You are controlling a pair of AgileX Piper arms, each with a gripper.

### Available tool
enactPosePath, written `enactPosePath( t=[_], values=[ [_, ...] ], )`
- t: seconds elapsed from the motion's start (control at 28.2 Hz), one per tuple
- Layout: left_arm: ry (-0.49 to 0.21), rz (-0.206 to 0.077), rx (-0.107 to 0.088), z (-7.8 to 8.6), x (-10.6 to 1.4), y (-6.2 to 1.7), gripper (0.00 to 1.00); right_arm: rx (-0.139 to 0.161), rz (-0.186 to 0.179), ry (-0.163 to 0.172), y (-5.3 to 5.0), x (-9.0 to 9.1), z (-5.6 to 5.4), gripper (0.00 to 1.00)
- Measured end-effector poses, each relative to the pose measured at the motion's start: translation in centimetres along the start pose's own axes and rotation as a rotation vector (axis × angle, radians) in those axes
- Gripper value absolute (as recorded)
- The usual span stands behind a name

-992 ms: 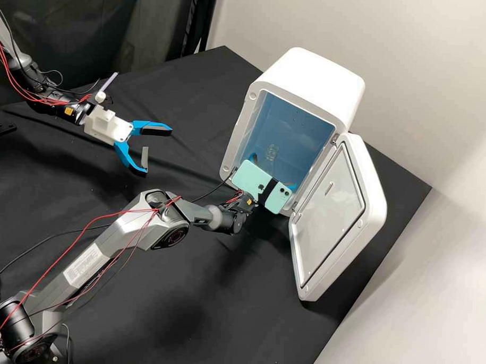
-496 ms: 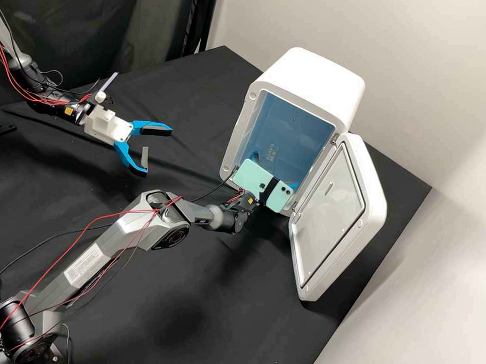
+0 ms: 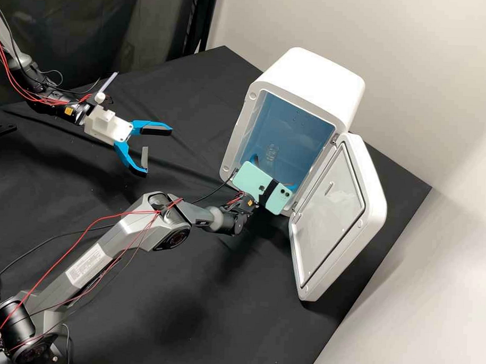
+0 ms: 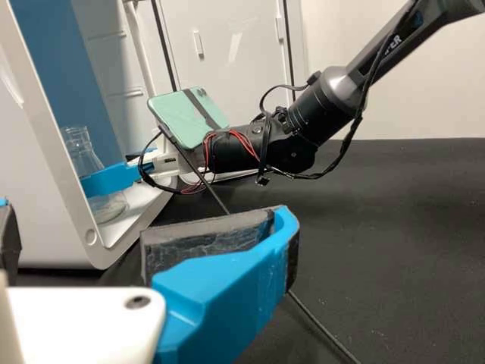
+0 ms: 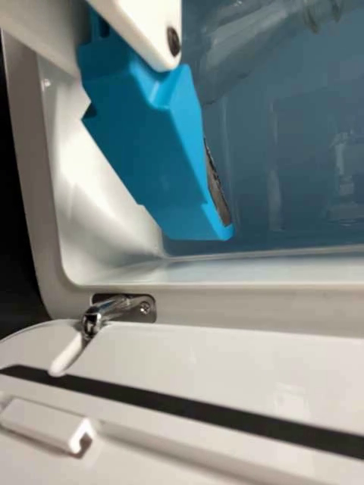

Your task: Take the flask out of the incubator

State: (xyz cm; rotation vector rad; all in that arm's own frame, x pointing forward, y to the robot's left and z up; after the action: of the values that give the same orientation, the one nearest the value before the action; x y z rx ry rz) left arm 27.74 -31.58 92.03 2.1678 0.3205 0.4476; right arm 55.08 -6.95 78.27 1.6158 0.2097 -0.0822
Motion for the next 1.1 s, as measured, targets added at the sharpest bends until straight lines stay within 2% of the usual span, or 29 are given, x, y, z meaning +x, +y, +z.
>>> enactPosePath(
  t=[0.53, 1.1],
  values=[
    [0.0, 0.001, 0.0, 0.0, 0.02, 0.02, 1.0, -0.018, -0.01, 0.011, -0.07, 0.03, -0.11, 0.0],
    [0.0, 0.001, 0.0, 0.0, 0.02, 0.02, 1.0, -0.011, -0.01, 0.012, -0.07, 0.03, -0.11, 0.0]
  ],
)
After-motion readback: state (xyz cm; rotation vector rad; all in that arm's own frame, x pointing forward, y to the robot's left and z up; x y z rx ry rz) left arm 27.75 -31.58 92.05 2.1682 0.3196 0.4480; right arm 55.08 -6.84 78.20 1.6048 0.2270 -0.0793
